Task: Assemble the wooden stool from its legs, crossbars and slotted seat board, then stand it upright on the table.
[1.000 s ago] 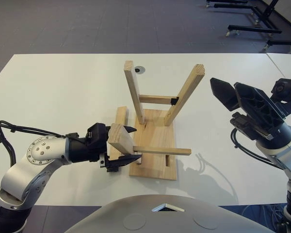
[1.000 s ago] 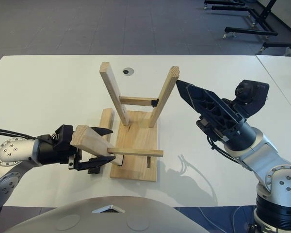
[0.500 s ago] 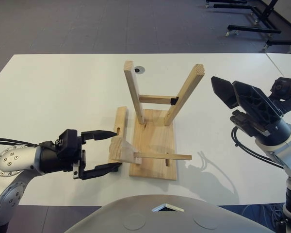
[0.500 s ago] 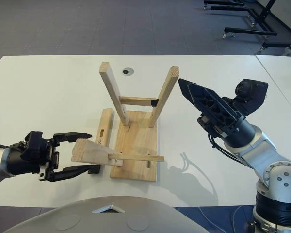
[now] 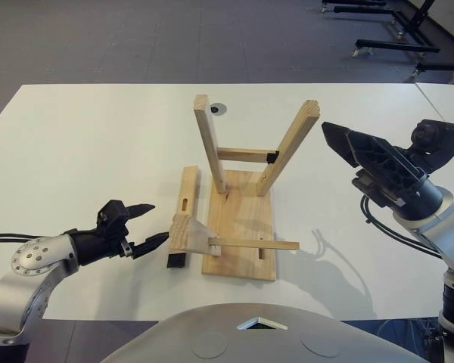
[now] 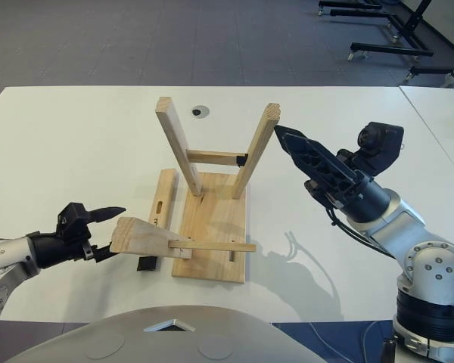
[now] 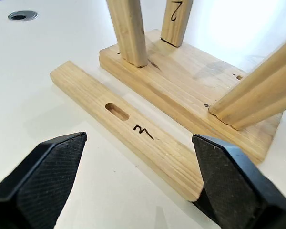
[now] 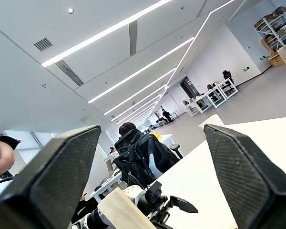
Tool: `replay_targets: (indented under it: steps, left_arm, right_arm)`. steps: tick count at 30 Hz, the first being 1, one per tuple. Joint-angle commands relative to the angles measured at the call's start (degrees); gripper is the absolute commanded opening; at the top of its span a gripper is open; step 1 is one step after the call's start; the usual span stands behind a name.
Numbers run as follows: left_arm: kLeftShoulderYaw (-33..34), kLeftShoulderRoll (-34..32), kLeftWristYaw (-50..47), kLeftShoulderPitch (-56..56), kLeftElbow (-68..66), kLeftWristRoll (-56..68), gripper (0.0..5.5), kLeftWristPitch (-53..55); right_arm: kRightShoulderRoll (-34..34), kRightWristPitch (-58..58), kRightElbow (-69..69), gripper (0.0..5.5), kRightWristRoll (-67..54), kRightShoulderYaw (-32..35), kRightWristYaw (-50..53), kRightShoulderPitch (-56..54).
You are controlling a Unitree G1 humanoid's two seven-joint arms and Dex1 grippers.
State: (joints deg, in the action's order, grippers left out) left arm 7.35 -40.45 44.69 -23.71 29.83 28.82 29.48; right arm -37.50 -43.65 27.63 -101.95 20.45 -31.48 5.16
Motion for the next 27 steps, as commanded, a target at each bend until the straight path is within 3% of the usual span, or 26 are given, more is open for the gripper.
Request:
replay_targets:
  steps: [1,4,10,14,20,27]
  left_arm:
    - [-3.13,7.01,-11.2,5.67,1.93,2.28,4.07,10.74]
    - [-2.06,10.91,-18.75,8.59,3.5,3.77,4.07,17.05]
    - [-6.91,14.14,-31.37,12.94,10.76,1.34,4.07,32.4]
    - [-7.22,16.32,-31.22,14.49,11.58,4.05,4.07,36.5]
    - [-12.88,8.69,-31.27,13.21,8.27,-2.54,4.07,35.34]
    - [-15.62,7.58,-28.92,10.82,4.03,-5.72,4.07,31.88]
  right_arm:
    - [0.8,-0.49,2.13,3.99,1.71,-1.48,0.99,1.41]
    - [1.43,-0.32,3.83,3.99,2.52,-2.61,1.47,2.77]
    - [1.08,-0.24,6.66,3.99,3.52,-3.53,2.18,4.36]
    - [1.55,0.31,7.38,3.99,4.03,-4.02,2.66,4.54]
    - [3.05,2.27,9.53,3.99,3.82,-3.62,2.9,6.07]
    - [3.24,3.82,9.85,3.99,4.01,-2.86,2.52,6.38]
